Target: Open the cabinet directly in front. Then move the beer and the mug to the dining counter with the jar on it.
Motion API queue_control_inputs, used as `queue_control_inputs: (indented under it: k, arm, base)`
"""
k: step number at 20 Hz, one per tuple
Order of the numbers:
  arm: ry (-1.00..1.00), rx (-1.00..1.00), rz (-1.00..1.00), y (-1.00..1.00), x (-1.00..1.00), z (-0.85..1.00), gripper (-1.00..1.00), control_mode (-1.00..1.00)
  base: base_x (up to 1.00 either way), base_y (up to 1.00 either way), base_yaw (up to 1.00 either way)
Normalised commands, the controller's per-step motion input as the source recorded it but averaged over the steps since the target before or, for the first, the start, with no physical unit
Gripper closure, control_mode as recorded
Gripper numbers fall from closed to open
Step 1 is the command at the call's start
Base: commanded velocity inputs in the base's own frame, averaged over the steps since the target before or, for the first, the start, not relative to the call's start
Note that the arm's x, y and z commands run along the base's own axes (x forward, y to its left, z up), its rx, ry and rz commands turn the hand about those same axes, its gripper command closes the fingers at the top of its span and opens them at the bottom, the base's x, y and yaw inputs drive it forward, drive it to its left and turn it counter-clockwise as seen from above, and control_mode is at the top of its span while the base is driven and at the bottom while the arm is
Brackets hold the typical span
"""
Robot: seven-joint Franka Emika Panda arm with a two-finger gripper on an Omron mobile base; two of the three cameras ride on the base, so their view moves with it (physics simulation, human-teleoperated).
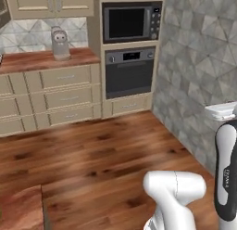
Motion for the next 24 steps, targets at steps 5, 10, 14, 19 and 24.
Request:
queue_control_inputs:
  k: [5,10,14,19,24]
  arm:
    - [0.00,0.00,0.00,0.00,0.00,0.00,-1.00,1.00]
    - [0.00,0.00,0.00,0.00,0.00,0.00,-1.00,1.00]
    - [0.00,0.00,0.00,0.00,0.00,0.00,-1.00,1.00]
    - [0.00,0.00,0.00,0.00,0.00,0.00,-1.00,1.00]
    - [0.00,0.00,0.00,0.00,0.00,0.00,-1.00,1.00]
  base:
    - [1.00,0.58,-0.01]
    - [1.00,0.67,-0.01]
    - [1.00,0.65,-0.02]
    - [1.00,0.62,-0.02]
    - [0.90,0.85,-0.01]
